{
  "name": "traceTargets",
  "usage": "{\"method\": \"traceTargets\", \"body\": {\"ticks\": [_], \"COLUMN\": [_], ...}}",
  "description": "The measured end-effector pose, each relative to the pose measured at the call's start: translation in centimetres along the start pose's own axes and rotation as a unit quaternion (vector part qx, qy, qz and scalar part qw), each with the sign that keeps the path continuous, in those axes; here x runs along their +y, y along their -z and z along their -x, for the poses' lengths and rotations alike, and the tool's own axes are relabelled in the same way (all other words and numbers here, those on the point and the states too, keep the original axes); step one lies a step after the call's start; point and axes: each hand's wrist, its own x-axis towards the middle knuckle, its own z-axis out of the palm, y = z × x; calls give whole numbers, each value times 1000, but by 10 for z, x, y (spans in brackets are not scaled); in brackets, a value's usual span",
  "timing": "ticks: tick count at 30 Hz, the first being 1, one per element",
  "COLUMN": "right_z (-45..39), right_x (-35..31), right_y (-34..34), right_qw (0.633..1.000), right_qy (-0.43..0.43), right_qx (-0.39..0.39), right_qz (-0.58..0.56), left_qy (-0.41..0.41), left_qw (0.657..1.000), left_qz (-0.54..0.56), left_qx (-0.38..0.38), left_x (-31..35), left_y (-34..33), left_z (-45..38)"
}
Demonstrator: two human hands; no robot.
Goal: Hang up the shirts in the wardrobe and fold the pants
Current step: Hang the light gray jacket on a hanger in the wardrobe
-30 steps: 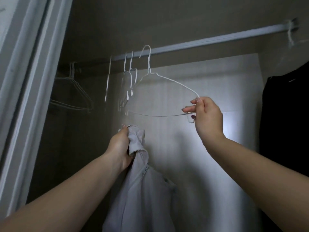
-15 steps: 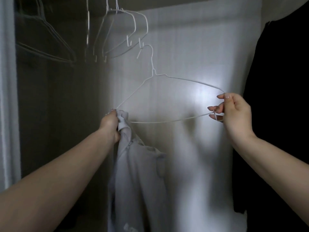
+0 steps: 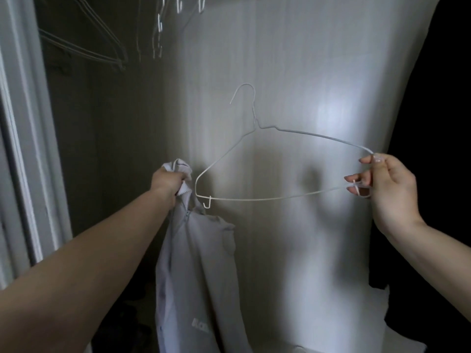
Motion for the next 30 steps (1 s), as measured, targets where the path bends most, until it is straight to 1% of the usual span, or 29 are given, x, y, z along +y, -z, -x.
{"method": "traceTargets", "body": {"ticks": [4, 6, 10, 14, 17, 20, 22, 24, 26, 28, 29, 30], "right_z": [3, 3, 3, 14, 24, 30, 33, 35, 38, 48, 56, 66], "right_x": [-1, -4, -9, -3, 5, 11, 12, 14, 17, 28, 35, 42], "right_y": [-1, -3, -10, -19, -26, -27, -24, -20, -14, -11, -11, -13], "right_qw": [1000, 1000, 1000, 999, 998, 997, 997, 997, 993, 981, 975, 972], "right_qy": [1, 2, -1, -10, -18, -29, -33, -38, -68, -127, -157, -179], "right_qx": [-9, -11, -21, -44, -55, -59, -61, -70, -87, -94, -94, -104], "right_qz": [-6, -8, -4, 13, 25, 31, 24, 11, -46, -117, -125, -109], "left_qy": [-44, -42, -43, -50, -73, -65, -58, -79, -95, -95, -93, -90], "left_qw": [997, 994, 991, 995, 990, 984, 980, 976, 974, 974, 974, 973], "left_qz": [-57, -99, -122, -37, -5, 60, 94, 104, 107, 115, 119, 123], "left_qx": [6, 10, -33, -76, -117, -155, -165, -175, -173, -169, -169, -171], "left_x": [-3, -4, -3, 3, 11, 20, 23, 21, 21, 22, 22, 22], "left_y": [4, 4, -6, -24, -39, -49, -52, -54, -55, -53, -53, -52], "left_z": [-4, -5, 3, 27, 44, 56, 59, 59, 58, 57, 57, 57]}}
